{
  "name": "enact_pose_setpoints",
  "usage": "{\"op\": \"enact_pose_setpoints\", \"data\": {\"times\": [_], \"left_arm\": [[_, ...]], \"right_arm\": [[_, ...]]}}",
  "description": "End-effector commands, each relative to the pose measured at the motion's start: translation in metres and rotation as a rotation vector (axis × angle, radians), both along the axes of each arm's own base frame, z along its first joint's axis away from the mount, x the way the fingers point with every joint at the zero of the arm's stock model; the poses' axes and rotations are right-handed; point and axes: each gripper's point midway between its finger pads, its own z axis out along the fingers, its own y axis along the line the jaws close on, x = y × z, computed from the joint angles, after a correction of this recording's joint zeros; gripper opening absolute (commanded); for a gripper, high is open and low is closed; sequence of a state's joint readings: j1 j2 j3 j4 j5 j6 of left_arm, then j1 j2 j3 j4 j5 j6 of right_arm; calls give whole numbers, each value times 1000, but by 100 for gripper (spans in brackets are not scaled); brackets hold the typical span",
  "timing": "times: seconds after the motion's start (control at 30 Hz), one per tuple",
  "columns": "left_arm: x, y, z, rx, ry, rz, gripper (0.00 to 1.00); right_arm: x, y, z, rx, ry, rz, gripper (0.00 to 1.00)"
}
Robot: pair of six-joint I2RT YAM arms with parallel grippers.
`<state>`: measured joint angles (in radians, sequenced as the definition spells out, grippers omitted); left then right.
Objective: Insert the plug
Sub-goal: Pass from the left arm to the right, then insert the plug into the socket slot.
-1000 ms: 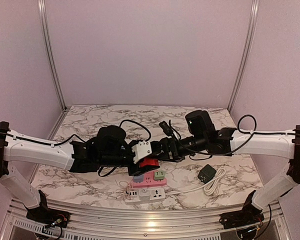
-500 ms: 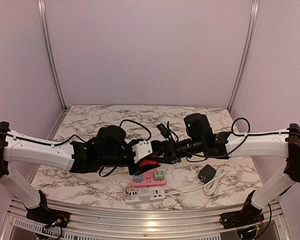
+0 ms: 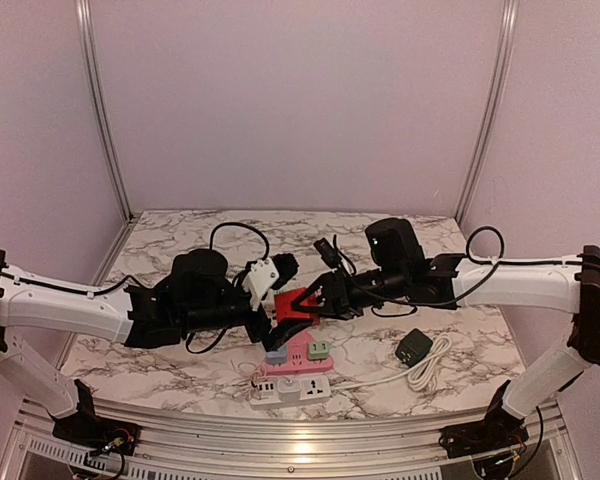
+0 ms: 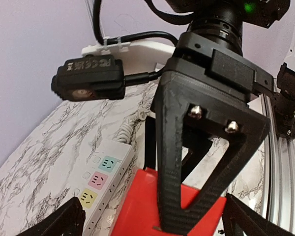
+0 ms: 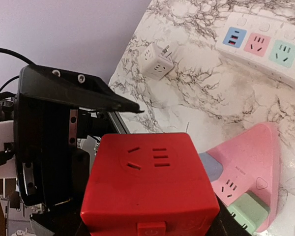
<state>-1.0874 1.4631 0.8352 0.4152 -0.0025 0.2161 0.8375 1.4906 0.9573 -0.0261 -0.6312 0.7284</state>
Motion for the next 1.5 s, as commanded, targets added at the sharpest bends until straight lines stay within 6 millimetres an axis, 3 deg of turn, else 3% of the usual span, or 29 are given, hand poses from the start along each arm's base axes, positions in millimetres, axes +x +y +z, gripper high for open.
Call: {"op": "enact_pose_setpoints", "data": {"times": [0.0,0.2,0.57,0.77,1.07,1.2,1.47], "left_arm": [[36,45,31,-192,101,202,99],[43,86,28,-241,123,354,99],[27,125,17,-286,173,426,99],[25,144,15,-307,172,479,99],[26,144,1,-227,168,488,99],[27,143,-13,-193,183,495,99],[30,140,-50,-118,245,519,99]], "right_arm": [[10,-14,6,-41,-11,-25,0],[48,-43,-15,-254,-73,-167,0],[85,-58,-11,-373,-101,-284,0],[114,-80,-11,-497,-47,-400,0],[141,-104,1,-574,-109,-563,0],[145,-116,-6,-693,-87,-588,0],[151,-101,-13,-748,-33,-534,0]]}}
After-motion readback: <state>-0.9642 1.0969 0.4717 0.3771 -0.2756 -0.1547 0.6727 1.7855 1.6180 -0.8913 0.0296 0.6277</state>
